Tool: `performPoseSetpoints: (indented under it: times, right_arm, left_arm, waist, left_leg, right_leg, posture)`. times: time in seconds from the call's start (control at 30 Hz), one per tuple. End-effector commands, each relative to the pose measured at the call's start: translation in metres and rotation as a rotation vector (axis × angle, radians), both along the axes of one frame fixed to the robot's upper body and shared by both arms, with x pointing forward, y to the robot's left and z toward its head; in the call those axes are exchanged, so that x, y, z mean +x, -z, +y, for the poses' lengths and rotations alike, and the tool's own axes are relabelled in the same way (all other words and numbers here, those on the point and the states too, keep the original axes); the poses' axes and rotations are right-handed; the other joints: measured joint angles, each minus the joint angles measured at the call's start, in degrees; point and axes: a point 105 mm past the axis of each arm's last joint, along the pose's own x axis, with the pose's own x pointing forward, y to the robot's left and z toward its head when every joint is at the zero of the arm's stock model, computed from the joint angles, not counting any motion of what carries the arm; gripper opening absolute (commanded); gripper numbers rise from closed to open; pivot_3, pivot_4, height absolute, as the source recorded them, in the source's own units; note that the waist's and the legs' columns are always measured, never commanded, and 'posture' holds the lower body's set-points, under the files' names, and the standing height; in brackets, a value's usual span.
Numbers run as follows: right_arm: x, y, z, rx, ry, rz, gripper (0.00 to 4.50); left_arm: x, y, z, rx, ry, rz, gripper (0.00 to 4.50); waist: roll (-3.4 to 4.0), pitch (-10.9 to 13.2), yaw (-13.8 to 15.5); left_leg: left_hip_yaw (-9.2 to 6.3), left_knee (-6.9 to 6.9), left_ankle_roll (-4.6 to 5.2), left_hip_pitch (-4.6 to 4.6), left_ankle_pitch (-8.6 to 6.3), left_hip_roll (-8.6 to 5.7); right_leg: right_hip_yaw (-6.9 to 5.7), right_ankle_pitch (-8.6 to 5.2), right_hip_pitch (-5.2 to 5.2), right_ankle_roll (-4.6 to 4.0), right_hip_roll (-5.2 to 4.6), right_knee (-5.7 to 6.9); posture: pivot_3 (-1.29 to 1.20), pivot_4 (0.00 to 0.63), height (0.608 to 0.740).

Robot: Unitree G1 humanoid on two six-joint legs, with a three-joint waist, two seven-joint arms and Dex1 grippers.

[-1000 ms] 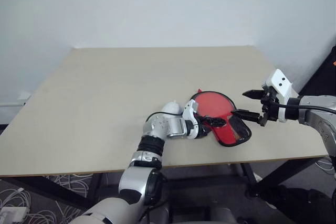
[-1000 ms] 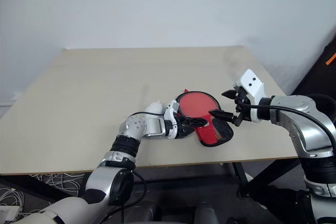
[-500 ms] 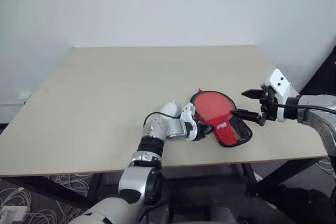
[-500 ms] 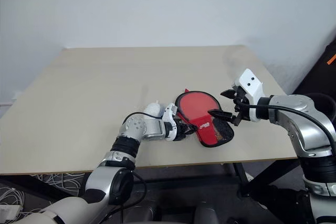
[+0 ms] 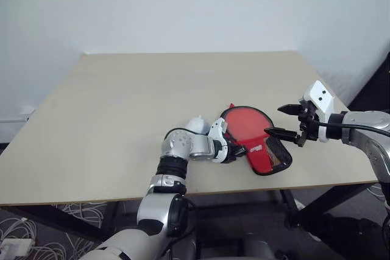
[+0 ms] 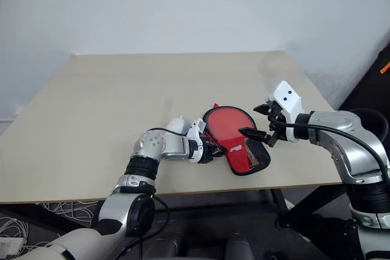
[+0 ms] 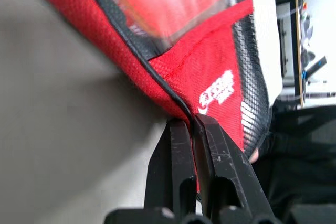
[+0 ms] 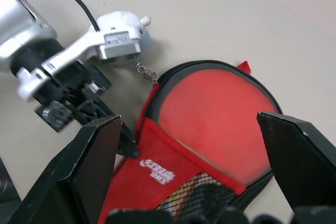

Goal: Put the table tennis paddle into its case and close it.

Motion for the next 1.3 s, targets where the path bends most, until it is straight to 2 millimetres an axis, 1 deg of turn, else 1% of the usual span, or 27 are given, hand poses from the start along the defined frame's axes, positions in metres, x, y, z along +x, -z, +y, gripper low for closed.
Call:
performPoseSetpoints:
  times: [0.03,0.17,0.23,0.43,0.63,0.73,0.97,1.23,1.3]
  right_arm:
    - [-0.002,-0.013,0.002,0.009,-0.009,-0.051,4.5]
    - [-0.004,-0.012,0.004,0.011,-0.015,-0.048,4.5]
    - [-0.003,-0.012,0.005,0.011,-0.018,-0.048,4.5]
    - [-0.003,-0.012,0.007,0.011,-0.027,-0.045,4.5]
    - [-0.004,-0.011,0.009,0.012,-0.032,-0.04,4.5]
    - [-0.005,-0.011,0.01,0.013,-0.036,-0.037,4.5]
    - [-0.005,-0.011,0.01,0.013,-0.038,-0.032,4.5]
    - [-0.003,-0.013,0.012,0.016,-0.043,-0.034,4.5]
    - [-0.002,-0.012,0.011,0.016,-0.041,-0.034,4.5]
  left_arm:
    - [-0.009,-0.02,0.015,-0.043,0.009,-0.022,0.02]
    - [-0.017,-0.021,0.032,-0.038,-0.03,-0.059,0.02]
    - [-0.028,-0.018,0.038,-0.039,-0.032,-0.076,0.02]
    - [-0.059,-0.013,0.045,-0.059,-0.022,-0.082,0.02]
    - [-0.076,-0.018,0.052,-0.047,-0.016,-0.058,0.02]
    - [-0.086,-0.02,0.051,-0.04,0.009,-0.034,0.02]
    - [-0.095,-0.017,0.054,-0.011,0.033,-0.043,0.02]
    - [-0.095,-0.014,0.056,0.008,0.048,-0.04,0.02]
    - [-0.094,-0.016,0.055,0.002,0.052,-0.049,0.44]
  waist:
    - [-0.01,0.01,-0.08]
    - [0.0,0.02,0.03]
    - [0.0,0.02,0.04]
    - [-0.01,0.02,0.09]
    - [0.01,0.01,0.37]
    - [0.02,0.0,0.48]
    - [0.03,0.0,0.7]
    - [0.04,0.0,0.68]
    - [0.04,0.0,0.68]
  left_leg:
    - [0.0,-0.02,0.0,0.0,0.0,0.0]
    - [-0.01,-0.02,-0.01,0.01,-0.01,0.01]
    - [0.0,-0.02,-0.02,0.01,-0.01,0.0]
    - [-0.02,0.0,-0.08,0.02,-0.04,0.0]
    - [-0.01,0.0,-0.1,0.04,-0.06,0.0]
    - [0.03,0.0,-0.16,0.04,-0.1,0.0]
    - [0.15,0.01,-0.05,0.05,-0.03,-0.05]
    - [0.17,0.01,-0.05,0.05,-0.03,-0.03]
    - [0.16,0.0,-0.05,0.04,-0.03,-0.03]
  right_leg:
    - [0.0,0.0,-0.02,0.0,0.0,0.0]
    - [0.01,0.0,-0.01,0.0,0.0,0.0]
    - [0.02,0.0,0.0,-0.01,-0.02,0.0]
    - [0.07,0.0,0.0,-0.04,-0.03,0.0]
    - [0.12,0.01,-0.01,-0.09,-0.03,0.02]
    - [0.18,0.07,-0.03,-0.42,-0.04,0.02]
    - [0.22,0.07,-0.02,-0.5,-0.04,-0.01]
    - [0.23,0.03,-0.03,-0.45,-0.03,-0.01]
    - [0.23,0.01,-0.03,-0.41,-0.03,-0.01]
  posture:
    - [0.0,0.0,0.698]
    - [0.0,0.0,0.698]
    - [0.0,0.0,0.698]
    - [0.0,0.0,0.698]
    - [0.0,0.0,0.698]
    - [0.0,0.0,0.698]
    - [0.0,0.0,0.698]
    - [0.0,0.0,0.698]
    - [0.0,0.0,0.698]
